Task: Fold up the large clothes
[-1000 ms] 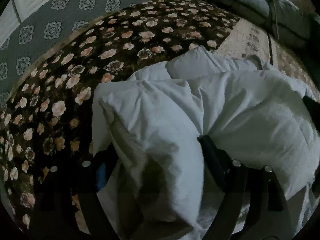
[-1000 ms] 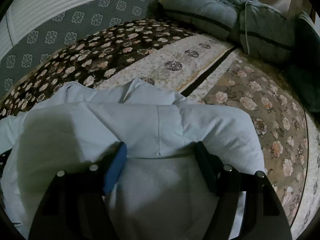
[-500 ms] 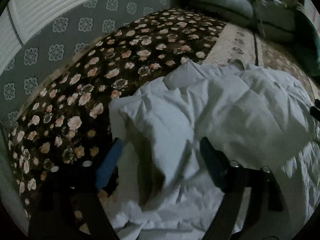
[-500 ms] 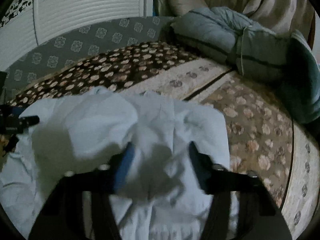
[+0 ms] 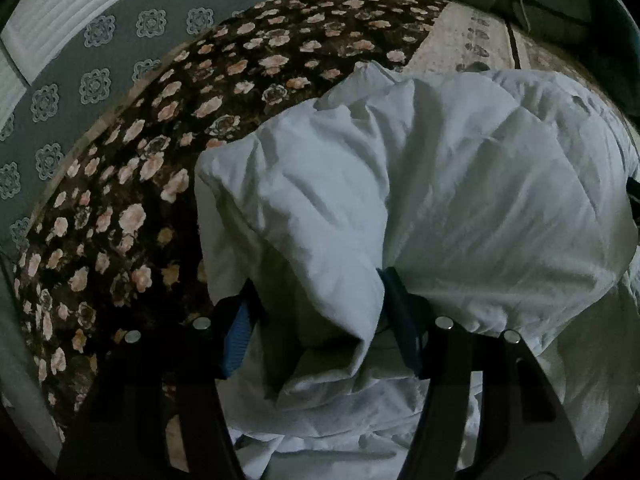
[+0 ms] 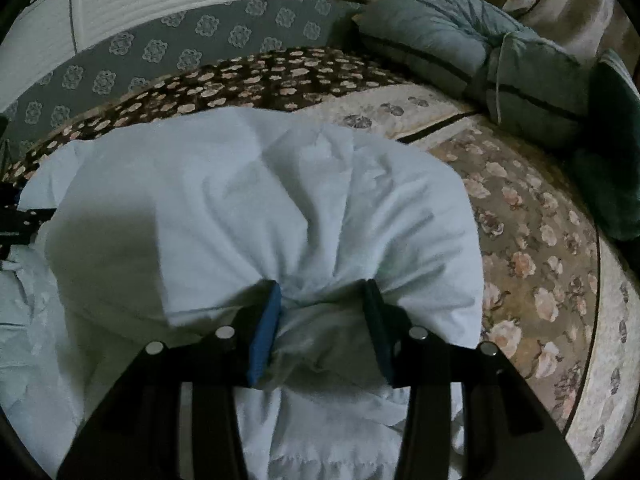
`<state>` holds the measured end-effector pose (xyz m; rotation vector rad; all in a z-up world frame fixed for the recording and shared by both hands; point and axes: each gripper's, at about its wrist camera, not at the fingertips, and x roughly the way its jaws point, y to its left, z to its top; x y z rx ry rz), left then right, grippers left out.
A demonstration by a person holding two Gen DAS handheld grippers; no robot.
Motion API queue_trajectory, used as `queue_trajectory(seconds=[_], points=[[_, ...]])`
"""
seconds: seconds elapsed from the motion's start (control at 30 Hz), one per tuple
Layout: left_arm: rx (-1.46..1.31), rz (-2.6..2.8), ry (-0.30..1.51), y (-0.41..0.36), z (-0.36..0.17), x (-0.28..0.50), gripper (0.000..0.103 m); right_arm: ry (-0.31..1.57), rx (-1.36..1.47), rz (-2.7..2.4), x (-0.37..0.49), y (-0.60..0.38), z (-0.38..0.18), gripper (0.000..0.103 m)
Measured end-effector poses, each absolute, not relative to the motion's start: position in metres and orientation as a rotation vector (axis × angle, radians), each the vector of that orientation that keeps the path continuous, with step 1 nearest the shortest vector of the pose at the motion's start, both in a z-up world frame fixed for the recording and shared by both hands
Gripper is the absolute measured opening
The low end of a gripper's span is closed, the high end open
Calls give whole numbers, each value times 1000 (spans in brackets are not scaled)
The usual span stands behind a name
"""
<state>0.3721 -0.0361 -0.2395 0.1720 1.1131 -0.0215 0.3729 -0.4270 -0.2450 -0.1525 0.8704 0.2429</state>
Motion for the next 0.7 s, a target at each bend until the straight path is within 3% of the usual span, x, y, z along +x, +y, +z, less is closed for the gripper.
queue_trajectory(seconds=[0.7], points=[[161, -29, 1145, -34, -253, 377, 67, 888, -139, 205, 375, -421, -253, 43]])
